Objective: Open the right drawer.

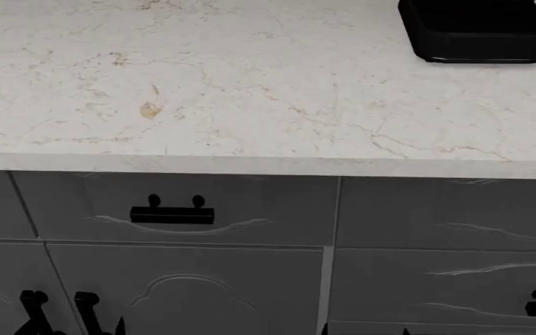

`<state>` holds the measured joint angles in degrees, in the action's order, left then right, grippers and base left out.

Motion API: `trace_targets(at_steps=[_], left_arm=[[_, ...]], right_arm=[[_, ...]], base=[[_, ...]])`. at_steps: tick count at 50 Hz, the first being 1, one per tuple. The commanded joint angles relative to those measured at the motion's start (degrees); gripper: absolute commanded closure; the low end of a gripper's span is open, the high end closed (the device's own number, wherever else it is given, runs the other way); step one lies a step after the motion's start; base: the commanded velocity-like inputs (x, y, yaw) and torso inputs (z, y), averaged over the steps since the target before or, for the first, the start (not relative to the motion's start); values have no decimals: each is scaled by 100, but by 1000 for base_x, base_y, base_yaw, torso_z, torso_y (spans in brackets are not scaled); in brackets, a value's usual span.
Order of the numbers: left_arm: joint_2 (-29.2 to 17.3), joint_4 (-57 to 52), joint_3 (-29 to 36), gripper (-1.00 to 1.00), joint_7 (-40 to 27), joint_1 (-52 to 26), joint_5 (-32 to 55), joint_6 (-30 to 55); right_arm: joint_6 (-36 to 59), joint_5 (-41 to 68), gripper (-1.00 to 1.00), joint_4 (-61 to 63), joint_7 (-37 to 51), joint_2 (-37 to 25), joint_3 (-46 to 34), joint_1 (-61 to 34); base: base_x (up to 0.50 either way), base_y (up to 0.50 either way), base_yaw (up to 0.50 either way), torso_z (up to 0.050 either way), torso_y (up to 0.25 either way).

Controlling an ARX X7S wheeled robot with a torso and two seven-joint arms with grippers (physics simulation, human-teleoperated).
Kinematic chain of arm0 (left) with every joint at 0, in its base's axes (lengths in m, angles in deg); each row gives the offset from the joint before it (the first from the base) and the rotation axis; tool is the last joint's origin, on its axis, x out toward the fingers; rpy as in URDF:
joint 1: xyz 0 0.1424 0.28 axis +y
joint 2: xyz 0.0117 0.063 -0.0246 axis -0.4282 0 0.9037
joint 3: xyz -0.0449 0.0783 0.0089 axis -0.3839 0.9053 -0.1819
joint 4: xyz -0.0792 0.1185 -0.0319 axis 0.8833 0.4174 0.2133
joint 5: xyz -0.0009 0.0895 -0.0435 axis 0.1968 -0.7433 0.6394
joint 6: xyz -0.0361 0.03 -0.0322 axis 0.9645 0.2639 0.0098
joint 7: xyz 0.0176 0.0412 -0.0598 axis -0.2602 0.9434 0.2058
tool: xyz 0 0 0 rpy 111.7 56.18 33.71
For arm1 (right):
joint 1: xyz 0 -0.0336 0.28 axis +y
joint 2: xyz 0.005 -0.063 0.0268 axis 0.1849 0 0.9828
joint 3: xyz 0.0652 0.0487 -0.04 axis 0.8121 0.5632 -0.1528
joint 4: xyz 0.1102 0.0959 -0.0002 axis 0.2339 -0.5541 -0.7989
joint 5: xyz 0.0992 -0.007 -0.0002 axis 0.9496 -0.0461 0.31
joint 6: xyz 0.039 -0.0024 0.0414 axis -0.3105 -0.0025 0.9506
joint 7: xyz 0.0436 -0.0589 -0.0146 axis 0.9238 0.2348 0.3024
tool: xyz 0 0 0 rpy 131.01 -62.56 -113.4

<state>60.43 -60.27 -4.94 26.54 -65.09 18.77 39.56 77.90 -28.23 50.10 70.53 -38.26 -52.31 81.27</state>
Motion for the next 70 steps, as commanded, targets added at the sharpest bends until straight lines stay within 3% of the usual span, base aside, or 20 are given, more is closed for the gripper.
trace_targets(at_steps=[1,41,43,67,68,70], left_arm=[[-86,-9,91,-100,-82,3,92,-15],[-274,88,295,-100,-315,-49,373,-129],[-285,-33,314,-100,-347,-27,375,-38],[-378,34,448,-100,-462,-55,403,-101],[-381,31,456,-100,-467,-56,405,-97],[-385,70,458,-100,-466,-66,422,-125]], right_arm=[[92,102,-100,113,119,-94,-96,28],[244,347,-100,296,459,-321,-322,24],[-318,377,-100,-282,314,-298,-307,-64],[-101,417,-100,-79,496,-419,-448,-38],[-960,397,-100,-939,250,-368,-405,-337],[-481,312,-100,-472,473,-401,-479,-97]], base=[[0,0,0,0,0],[0,-250,0,0,0],[0,-197,0,0,0],[0,-197,0,0,0],[0,-195,0,0,0],[0,-195,0,0,0]])
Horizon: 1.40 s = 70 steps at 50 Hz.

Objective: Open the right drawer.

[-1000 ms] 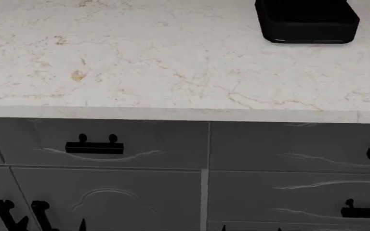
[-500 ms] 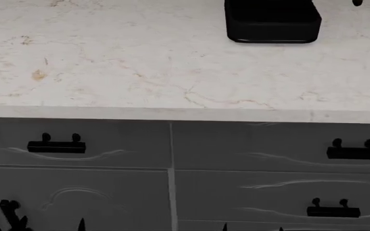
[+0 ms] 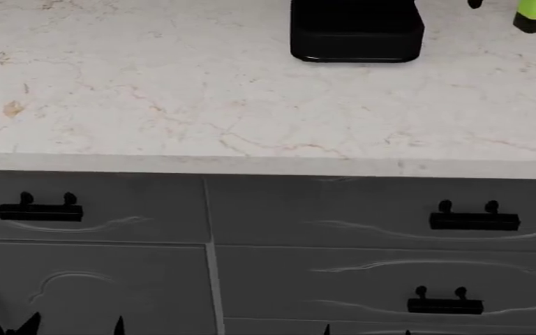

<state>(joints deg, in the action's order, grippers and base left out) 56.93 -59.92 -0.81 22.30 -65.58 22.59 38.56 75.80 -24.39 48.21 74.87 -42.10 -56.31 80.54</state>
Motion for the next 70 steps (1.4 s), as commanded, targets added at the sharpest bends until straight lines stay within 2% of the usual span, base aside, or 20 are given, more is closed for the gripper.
trace_targets(at_steps=[1,7,26,48,70], left_arm=[[-39,30,48,-100,-47,-15,42,-26],[-63,-8,77,-100,-68,-13,66,-1],[-127,-18,139,-100,-140,-11,127,-30],[-170,23,202,-100,-215,-32,211,-66],[-239,-61,273,-100,-294,-24,263,-39]], right_arm=[[-120,-73,-100,-93,82,-28,-94,13],[296,59,-100,300,163,-58,-95,35],[-502,99,-100,-625,58,-45,-132,-93],[-225,197,-100,-275,197,-142,-220,-38],[-410,185,-100,-524,236,-178,-327,-93]], base=[[0,-199,0,0,0],[0,-196,0,0,0],[0,-197,0,0,0],[0,-197,0,0,0],[0,-131,0,0,0]])
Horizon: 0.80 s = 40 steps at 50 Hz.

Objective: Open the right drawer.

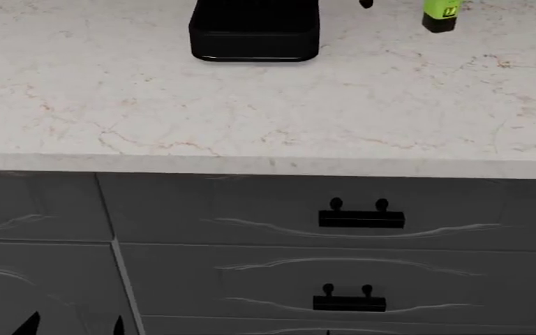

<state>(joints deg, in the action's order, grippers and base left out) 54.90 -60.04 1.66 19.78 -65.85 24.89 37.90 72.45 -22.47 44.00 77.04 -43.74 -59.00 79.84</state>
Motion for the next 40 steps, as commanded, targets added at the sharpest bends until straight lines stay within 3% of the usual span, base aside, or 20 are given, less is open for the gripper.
trace_targets(at_steps=[1,12,15,24,40], left_arm=[[-37,-19,28,-100,-39,-4,37,10],[-109,-82,189,-100,-119,-57,-139,250],[-116,-62,179,-100,64,28,32,-176],[-199,-86,287,-100,-23,81,-211,-366],[-233,-24,360,-100,-40,39,-188,-285]], right_arm=[[-66,-8,-100,-109,31,-16,-58,-28],[-6,41,-100,-36,76,-49,-80,-24],[15,56,-100,9,102,-59,-78,-16],[-51,74,-100,-47,108,-78,-107,-20],[-93,102,-100,-72,147,-106,-164,-32]], base=[[0,0,0,0,0],[0,0,0,0,0],[0,0,0,0,0],[0,0,0,0,0],[0,0,0,0,-97]])
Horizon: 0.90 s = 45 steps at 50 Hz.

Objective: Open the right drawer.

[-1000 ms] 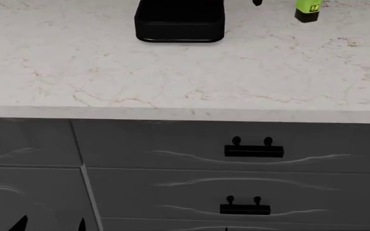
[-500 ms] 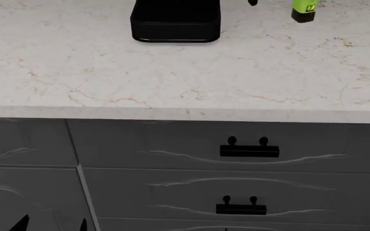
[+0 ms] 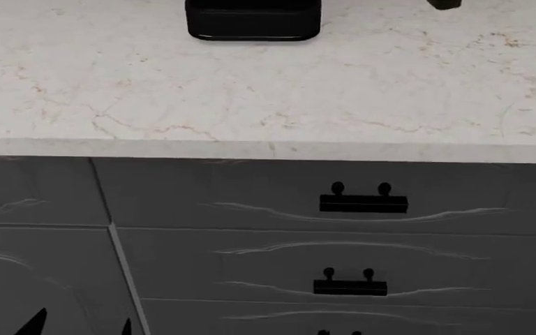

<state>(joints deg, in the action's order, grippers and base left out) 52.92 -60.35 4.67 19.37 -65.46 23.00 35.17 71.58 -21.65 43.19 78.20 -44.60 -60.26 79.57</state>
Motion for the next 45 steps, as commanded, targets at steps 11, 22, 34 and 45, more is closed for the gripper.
trace_targets(at_steps=[11,22,34,45], left_arm=[[-55,41,86,-100,-5,-26,40,-11],[-94,1,131,-100,-2,-6,64,-70],[-116,-21,153,-100,-31,-4,116,-92],[-124,92,186,-100,-41,-16,132,-194]], right_arm=[[32,41,-100,15,67,-45,-69,-27],[113,79,-100,145,115,-85,-101,-13],[61,106,-100,85,126,-110,-127,-27],[-32,118,-100,-14,128,-118,-159,-37]], base=[[-1,0,0,0,-99],[0,0,0,0,-106],[-1,0,0,0,-149],[-1,0,0,0,-148]])
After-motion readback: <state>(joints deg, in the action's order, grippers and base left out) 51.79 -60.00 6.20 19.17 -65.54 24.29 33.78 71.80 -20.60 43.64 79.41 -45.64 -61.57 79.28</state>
